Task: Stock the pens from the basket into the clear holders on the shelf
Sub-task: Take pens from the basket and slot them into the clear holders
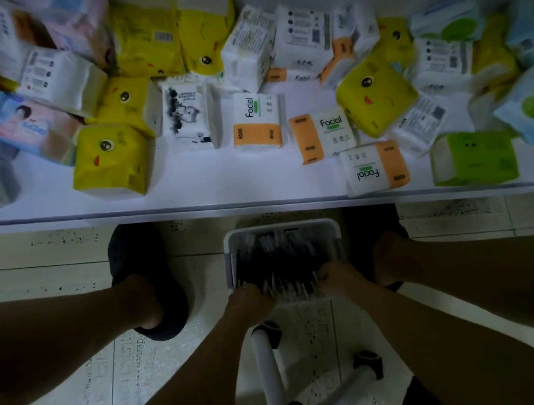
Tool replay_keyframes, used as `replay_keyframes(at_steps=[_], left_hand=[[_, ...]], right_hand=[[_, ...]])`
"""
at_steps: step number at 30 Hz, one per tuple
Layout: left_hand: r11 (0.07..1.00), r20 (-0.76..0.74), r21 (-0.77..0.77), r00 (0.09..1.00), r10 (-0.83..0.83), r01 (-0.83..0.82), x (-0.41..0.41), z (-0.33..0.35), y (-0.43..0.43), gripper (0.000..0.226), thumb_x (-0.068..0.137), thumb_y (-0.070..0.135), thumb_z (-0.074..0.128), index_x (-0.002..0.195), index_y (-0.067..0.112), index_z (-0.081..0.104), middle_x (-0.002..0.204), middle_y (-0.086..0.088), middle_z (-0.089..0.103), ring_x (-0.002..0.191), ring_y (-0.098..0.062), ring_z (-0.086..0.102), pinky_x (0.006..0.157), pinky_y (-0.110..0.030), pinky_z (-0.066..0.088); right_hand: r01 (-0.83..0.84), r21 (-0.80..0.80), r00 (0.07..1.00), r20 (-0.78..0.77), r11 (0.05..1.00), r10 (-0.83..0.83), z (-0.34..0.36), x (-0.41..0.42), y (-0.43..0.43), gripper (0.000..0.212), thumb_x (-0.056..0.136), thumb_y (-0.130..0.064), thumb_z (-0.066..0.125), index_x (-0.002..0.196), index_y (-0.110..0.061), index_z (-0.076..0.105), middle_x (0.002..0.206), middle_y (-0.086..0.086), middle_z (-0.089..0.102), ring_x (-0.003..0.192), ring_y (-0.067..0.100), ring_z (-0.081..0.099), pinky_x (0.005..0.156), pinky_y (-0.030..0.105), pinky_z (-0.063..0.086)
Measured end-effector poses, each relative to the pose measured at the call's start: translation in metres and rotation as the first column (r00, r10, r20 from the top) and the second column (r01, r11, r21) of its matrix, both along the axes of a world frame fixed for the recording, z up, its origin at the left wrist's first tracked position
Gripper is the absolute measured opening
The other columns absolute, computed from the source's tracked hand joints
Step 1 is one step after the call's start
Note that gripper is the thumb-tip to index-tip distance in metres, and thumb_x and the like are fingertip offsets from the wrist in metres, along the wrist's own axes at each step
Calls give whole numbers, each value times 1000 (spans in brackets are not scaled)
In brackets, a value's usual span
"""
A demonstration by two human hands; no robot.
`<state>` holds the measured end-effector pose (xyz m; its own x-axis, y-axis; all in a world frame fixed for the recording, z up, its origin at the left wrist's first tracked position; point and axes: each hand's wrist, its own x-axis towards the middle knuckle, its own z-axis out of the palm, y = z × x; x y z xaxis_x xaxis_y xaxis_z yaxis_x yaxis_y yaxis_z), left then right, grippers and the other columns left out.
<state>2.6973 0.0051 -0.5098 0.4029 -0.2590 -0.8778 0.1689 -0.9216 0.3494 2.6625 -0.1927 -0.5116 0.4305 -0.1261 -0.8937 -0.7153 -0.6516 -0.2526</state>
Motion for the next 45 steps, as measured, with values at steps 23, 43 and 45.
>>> replay_keyframes(at_steps=[23,43,45], left_hand=[[745,-117,-165,762,636,-647,11,65,-2,20,94,-3,38,92,12,50,76,-12,59,61,-20,55,54,-27,45],[719,212,-501,737,642,-482,6,138,-9,21,101,32,40,99,17,55,89,-8,62,76,-16,58,60,-26,44],[698,269,-595,719,640,-398,7,151,-10,21,99,38,45,98,20,55,80,-5,62,70,-15,59,59,-25,45]], right_hand=[[-105,-256,981,133,961,142,20,11,10,24,94,-16,52,72,-8,59,71,5,57,64,19,51,58,24,46],[188,110,800,559,976,-217,130,8,34,32,100,-33,47,75,-17,59,70,5,58,58,15,53,54,28,45],[241,225,761,560,944,-328,146,6,38,24,98,-24,51,77,-19,60,66,6,58,54,17,56,49,27,50]])
